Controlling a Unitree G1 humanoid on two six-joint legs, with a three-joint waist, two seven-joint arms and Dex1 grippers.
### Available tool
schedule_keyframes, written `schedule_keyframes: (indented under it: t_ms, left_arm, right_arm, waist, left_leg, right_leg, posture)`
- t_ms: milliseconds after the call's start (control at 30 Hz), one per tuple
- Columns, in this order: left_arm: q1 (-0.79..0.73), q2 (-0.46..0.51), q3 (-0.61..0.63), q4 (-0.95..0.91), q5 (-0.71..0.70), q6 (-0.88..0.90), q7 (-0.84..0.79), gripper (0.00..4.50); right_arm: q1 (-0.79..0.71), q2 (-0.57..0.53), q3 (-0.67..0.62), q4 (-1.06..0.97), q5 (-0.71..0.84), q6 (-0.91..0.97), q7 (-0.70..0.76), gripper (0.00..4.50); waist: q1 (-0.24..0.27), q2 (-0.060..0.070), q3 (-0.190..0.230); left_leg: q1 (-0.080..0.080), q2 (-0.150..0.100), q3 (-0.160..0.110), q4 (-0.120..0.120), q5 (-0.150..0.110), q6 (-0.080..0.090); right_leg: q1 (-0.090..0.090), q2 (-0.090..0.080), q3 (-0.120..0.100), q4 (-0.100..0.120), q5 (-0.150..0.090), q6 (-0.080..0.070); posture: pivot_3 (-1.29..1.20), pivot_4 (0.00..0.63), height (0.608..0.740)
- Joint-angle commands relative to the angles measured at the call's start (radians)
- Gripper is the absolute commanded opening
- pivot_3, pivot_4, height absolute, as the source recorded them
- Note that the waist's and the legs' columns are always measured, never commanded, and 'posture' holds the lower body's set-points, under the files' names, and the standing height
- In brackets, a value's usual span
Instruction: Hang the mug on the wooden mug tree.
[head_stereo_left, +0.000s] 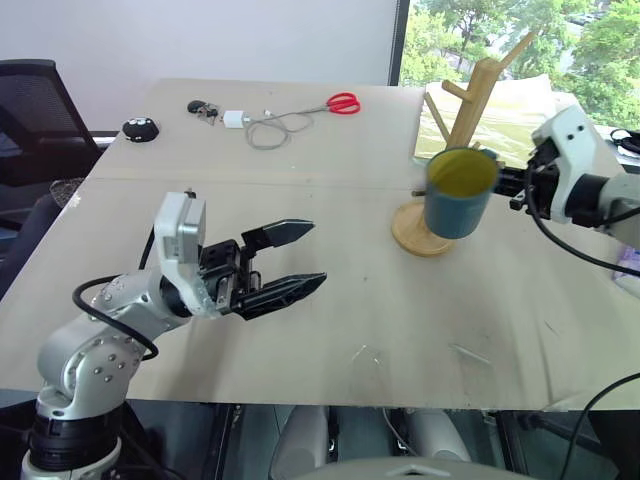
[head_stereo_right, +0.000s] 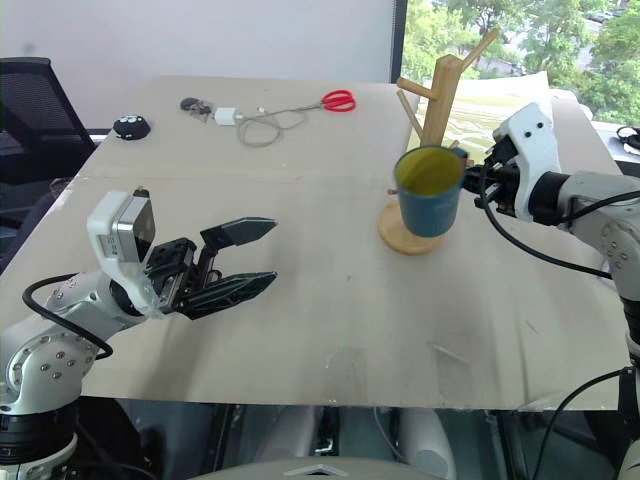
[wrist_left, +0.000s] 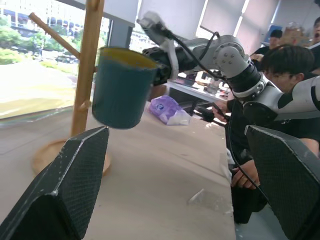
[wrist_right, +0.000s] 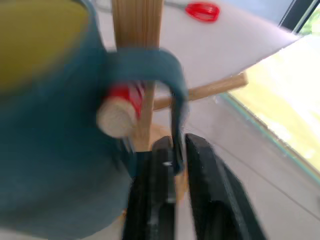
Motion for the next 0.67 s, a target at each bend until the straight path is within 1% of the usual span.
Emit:
schedule_keyframes:
  t_ms: [33,67,100,267,367,433,500,567,600,667]
  left_arm:
    - [0.028,-0.005,0.033,-0.049,0.034,-0.038,0.030,4.50]
    - [0.035,-0.009,0.031,-0.053,0.047,-0.043,0.047,4.50]
    - [0.041,-0.014,0.029,-0.054,0.051,-0.044,0.063,4.50]
    - [0.083,-0.049,0.019,-0.039,0.127,-0.070,0.137,4.50]
    - [0.123,-0.061,0.022,-0.012,0.179,-0.083,0.163,4.50]
    - [0.176,-0.063,0.036,0.010,0.209,-0.090,0.167,4.50]
    - [0.227,-0.052,0.052,0.026,0.246,-0.088,0.180,4.50]
    - [0.272,-0.031,0.064,0.038,0.280,-0.093,0.163,4.50]
    - [0.289,-0.024,0.062,0.046,0.300,-0.105,0.145,4.50]
    - [0.311,-0.007,0.047,0.054,0.327,-0.108,0.126,4.50]
  right_arm:
    - [0.002,-0.012,-0.076,-0.067,-0.001,-0.027,0.024,2.21]
    - [0.026,-0.021,-0.114,-0.090,0.022,-0.016,0.037,2.61]
    - [0.057,-0.031,-0.155,-0.115,0.039,-0.018,0.054,3.14]
    - [0.308,-0.064,-0.427,-0.243,0.134,-0.008,0.146,3.14]
    - [0.503,-0.045,-0.580,-0.300,0.146,-0.033,0.209,3.14]
    - [0.643,0.004,-0.684,-0.324,0.167,-0.052,0.242,3.14]
    - [0.776,0.050,-0.730,-0.337,0.106,-0.113,0.251,3.14]
    - [0.900,0.094,-0.733,-0.340,0.014,-0.218,0.264,3.14]
    - [0.949,0.110,-0.718,-0.335,-0.025,-0.268,0.273,3.14]
    - [0.986,0.137,-0.685,-0.316,-0.073,-0.337,0.264,3.14]
  waist:
    - [0.002,0.000,0.000]
    - [0.003,0.000,0.000]
    - [0.004,0.000,0.000]
    - [0.002,0.000,0.000]
    - [0.003,0.000,0.000]
    - [0.000,0.000,0.000]
    - [-0.001,-0.001,-0.001]
    - [-0.001,0.000,0.000]
    - [0.000,-0.001,-0.001]
    - [0.000,0.000,-0.001]
  left_leg:
    - [-0.001,0.000,0.000,0.000,0.000,0.000]
    - [-0.001,0.000,-0.001,0.000,0.000,0.000]
    - [-0.002,0.000,-0.002,0.000,0.000,0.000]
    - [-0.002,0.000,-0.004,0.000,0.000,0.000]
    - [-0.001,0.000,-0.004,0.000,-0.002,0.003]
    - [0.000,0.000,-0.004,0.000,-0.002,0.004]
    - [0.001,0.000,-0.003,0.000,-0.003,0.004]
    - [0.002,0.001,-0.003,0.000,-0.003,0.004]
    - [0.002,0.001,-0.003,0.000,-0.003,0.004]
    - [0.003,0.001,-0.002,0.000,-0.002,0.004]
  right_leg:
    - [0.000,0.000,0.000,0.000,0.000,0.001]
    - [0.000,0.000,-0.001,0.000,0.000,0.001]
    - [0.000,0.000,-0.001,0.000,0.001,0.001]
    - [0.000,-0.002,-0.003,-0.001,0.001,0.003]
    - [0.001,-0.001,-0.003,-0.001,0.001,0.002]
    - [0.002,-0.001,-0.003,-0.001,0.001,0.002]
    - [0.002,0.000,-0.002,0.000,0.000,0.001]
    - [0.002,0.000,-0.002,0.000,-0.001,-0.001]
    - [0.002,0.000,-0.002,0.000,-0.001,-0.001]
    - [0.002,0.000,-0.002,0.001,-0.002,0.001]
  posture:
    - [0.00,0.150,0.740]
    - [0.00,0.150,0.740]
    - [0.00,0.150,0.740]
    - [0.00,0.150,0.740]
    - [0.00,0.150,0.740]
    - [0.00,0.150,0.740]
    - [0.00,0.150,0.740]
    - [0.00,0.150,0.740]
    - [0.00,0.150,0.740]
    - [0.00,0.150,0.740]
